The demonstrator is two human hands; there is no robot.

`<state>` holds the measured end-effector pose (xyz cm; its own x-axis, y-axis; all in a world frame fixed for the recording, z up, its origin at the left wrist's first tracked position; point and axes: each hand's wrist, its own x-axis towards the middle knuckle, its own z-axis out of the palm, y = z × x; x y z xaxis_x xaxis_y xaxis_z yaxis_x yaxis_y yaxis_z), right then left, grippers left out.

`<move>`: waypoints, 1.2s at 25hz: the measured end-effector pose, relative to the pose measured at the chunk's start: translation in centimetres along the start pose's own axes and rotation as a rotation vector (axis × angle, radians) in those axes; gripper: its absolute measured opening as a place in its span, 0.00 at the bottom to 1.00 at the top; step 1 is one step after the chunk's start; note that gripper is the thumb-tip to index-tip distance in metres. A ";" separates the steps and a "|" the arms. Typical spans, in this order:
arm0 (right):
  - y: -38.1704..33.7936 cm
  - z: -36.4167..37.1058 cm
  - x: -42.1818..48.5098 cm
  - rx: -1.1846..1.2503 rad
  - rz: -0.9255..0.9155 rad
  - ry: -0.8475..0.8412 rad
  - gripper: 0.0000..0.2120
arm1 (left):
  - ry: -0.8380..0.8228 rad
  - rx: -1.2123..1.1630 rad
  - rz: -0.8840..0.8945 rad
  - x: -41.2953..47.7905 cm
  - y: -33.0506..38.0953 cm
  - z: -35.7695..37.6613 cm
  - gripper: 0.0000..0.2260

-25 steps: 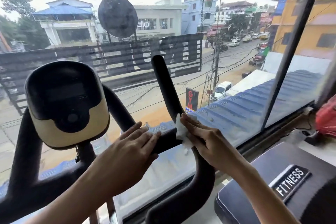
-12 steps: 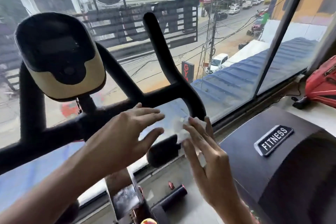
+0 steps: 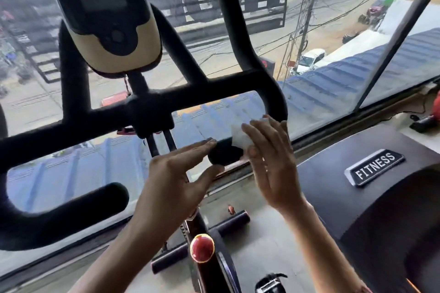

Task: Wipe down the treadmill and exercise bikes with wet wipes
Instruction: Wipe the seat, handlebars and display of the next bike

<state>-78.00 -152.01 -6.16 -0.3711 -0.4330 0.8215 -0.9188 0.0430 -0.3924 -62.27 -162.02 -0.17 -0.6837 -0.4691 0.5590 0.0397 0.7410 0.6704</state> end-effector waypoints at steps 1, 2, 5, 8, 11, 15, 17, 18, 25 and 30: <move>0.9 -0.2 0.0 0.032 0.058 0.040 0.18 | -0.001 -0.009 -0.022 -0.1 0.0 0.0 0.22; 0.8 0.2 -0.1 0.069 0.105 0.086 0.18 | 0.000 -0.019 -0.041 0.0 0.1 -0.1 0.22; -2.8 2.6 -1.0 0.102 0.058 0.119 0.16 | -0.022 -0.057 -0.040 0.0 0.3 -0.3 0.21; -1.4 2.3 -1.2 0.071 -0.171 0.056 0.14 | -0.023 -0.072 -0.052 0.0 0.2 -0.4 0.20; 2.3 0.6 -0.7 0.079 -0.098 0.077 0.15 | -0.008 -0.049 -0.067 -0.2 0.0 -0.3 0.20; 0.0 1.9 -1.3 0.191 0.138 0.169 0.17 | 0.001 -0.037 -0.072 -0.2 0.2 -0.1 0.20; -1.9 2.5 -2.1 0.182 0.050 0.140 0.16 | 0.000 -0.019 -0.052 -0.2 0.5 0.0 0.19; -1.8 2.3 -2.3 0.158 -0.043 0.103 0.15 | -0.005 -0.003 -0.037 -0.2 0.5 0.0 0.19; 1.8 -0.5 1.2 0.134 0.061 0.092 0.19 | -0.048 0.207 0.154 0.1 0.2 0.2 0.15; 1.6 -1.1 0.6 0.025 -0.163 -0.090 0.17 | -0.197 0.565 0.527 0.9 -1.2 0.0 0.17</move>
<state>-79.90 -151.21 -5.82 -0.2028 -0.5114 0.8351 -0.9617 -0.0565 -0.2682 -62.92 -163.37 -0.46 -0.7961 0.0656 0.6016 0.0542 0.9978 -0.0370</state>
